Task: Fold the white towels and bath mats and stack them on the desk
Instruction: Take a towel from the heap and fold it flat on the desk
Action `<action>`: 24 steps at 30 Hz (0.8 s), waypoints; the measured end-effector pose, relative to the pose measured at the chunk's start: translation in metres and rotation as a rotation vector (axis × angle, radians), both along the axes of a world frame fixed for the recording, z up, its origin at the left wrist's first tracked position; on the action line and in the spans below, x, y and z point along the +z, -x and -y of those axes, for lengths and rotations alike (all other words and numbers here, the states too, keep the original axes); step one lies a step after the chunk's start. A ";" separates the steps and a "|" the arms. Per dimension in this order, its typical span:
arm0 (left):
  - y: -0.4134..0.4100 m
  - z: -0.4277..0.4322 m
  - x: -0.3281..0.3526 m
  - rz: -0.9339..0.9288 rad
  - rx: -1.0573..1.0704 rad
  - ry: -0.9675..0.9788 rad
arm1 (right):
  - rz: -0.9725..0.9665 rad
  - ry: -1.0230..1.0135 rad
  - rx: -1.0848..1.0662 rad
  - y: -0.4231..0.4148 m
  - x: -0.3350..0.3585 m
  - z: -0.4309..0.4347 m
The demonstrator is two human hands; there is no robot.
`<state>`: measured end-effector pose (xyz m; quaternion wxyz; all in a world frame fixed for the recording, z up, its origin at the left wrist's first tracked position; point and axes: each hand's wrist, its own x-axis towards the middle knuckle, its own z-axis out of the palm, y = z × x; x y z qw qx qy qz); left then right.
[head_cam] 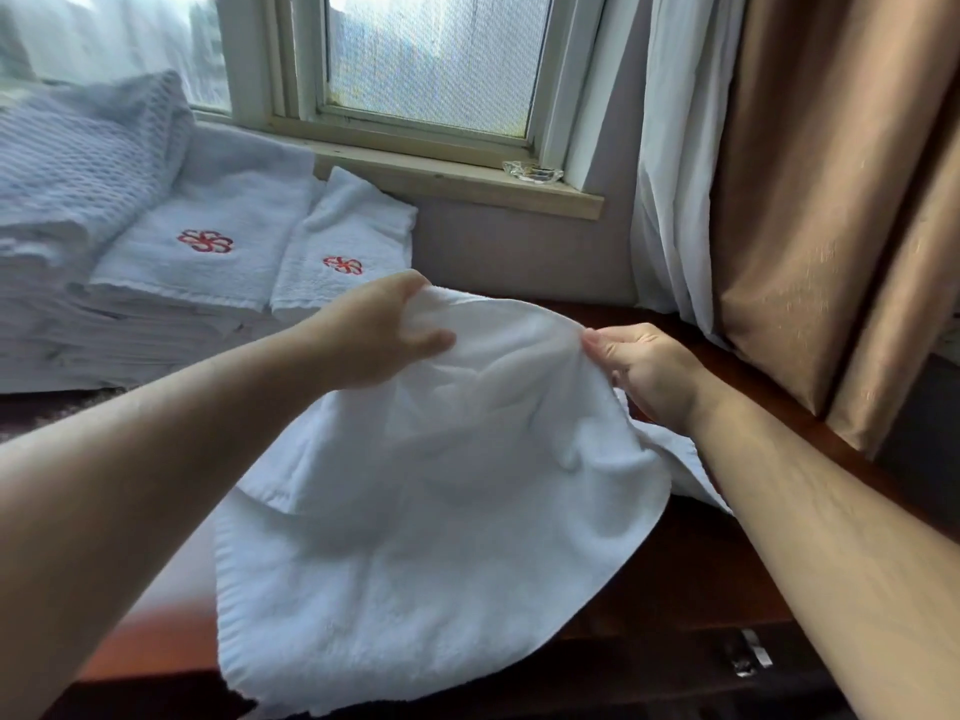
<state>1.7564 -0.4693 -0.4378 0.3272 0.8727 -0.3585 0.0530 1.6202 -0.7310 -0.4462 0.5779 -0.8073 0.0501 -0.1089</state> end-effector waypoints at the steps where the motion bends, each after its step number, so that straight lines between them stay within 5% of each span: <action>1: -0.001 -0.002 0.001 0.011 0.002 -0.035 | 0.028 -0.043 -0.014 0.000 0.003 0.001; 5: 0.000 -0.005 0.011 0.075 0.025 -0.041 | 0.091 -0.075 -0.065 0.002 0.019 0.000; 12: 0.032 -0.002 0.005 0.654 0.437 -0.373 | 0.081 -0.033 -0.237 -0.008 0.038 -0.019; 16: 0.063 0.011 -0.009 0.747 0.253 -0.380 | -0.035 0.134 -0.122 -0.013 0.039 -0.025; 18: 0.076 0.023 -0.030 0.597 -0.063 -0.279 | -0.042 0.363 -0.147 -0.021 0.037 -0.029; 20: 0.089 0.036 -0.053 0.220 -0.263 -0.316 | -0.033 0.560 -0.207 -0.030 0.031 -0.030; 22: 0.092 0.044 -0.076 0.019 -0.299 -0.350 | -0.039 0.670 -0.246 -0.032 0.023 -0.033; 24: 0.088 0.045 -0.090 -0.009 -0.267 -0.341 | -0.065 0.987 -0.290 -0.029 0.008 -0.033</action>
